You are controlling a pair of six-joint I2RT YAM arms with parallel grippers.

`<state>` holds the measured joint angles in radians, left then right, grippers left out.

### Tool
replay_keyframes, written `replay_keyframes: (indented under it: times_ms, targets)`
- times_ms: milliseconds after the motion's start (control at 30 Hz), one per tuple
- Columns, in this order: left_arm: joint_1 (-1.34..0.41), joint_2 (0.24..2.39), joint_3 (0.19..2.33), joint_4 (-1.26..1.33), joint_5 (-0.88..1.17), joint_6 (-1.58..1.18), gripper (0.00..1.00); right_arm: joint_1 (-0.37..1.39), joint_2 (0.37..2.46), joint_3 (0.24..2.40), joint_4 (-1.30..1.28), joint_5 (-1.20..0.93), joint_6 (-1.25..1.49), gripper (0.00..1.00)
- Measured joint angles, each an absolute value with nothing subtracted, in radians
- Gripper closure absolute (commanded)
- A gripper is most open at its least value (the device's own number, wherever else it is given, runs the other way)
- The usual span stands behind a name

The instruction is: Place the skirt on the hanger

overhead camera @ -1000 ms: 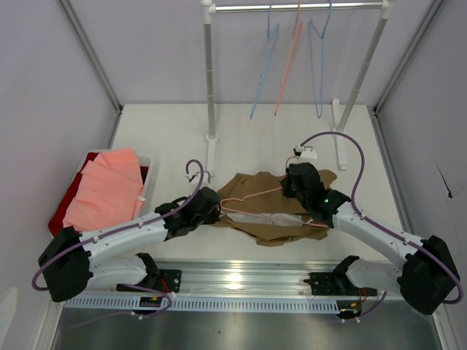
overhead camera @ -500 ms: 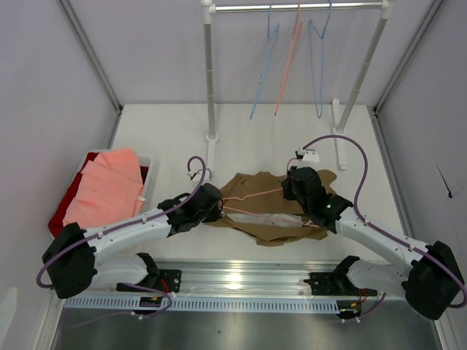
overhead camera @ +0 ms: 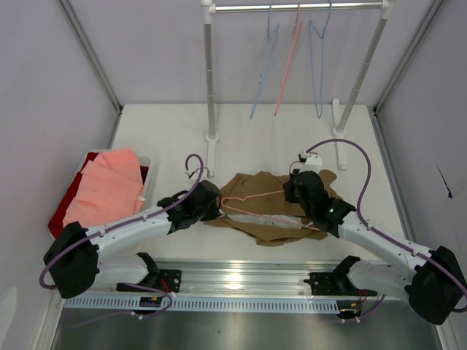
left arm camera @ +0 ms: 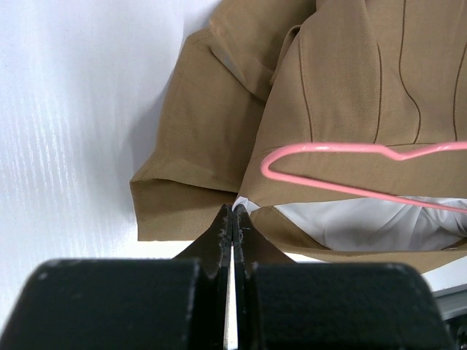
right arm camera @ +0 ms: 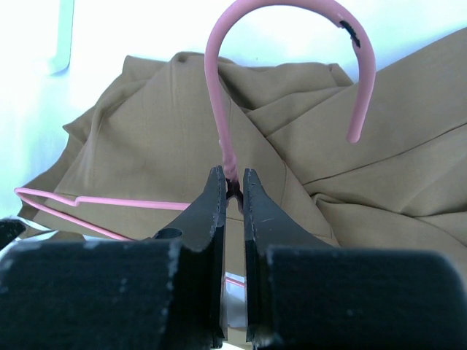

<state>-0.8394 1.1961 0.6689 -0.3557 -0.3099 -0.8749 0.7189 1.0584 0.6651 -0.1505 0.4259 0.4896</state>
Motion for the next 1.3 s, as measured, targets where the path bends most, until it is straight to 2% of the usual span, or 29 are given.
replay_keyframes:
  times_ms: [1300]
  targets:
    - [-0.808,1.25,0.676,-0.323,-0.292,-0.874,1.0,0.745,1.019,0.598,-0.121,0.395,0.496,1.0]
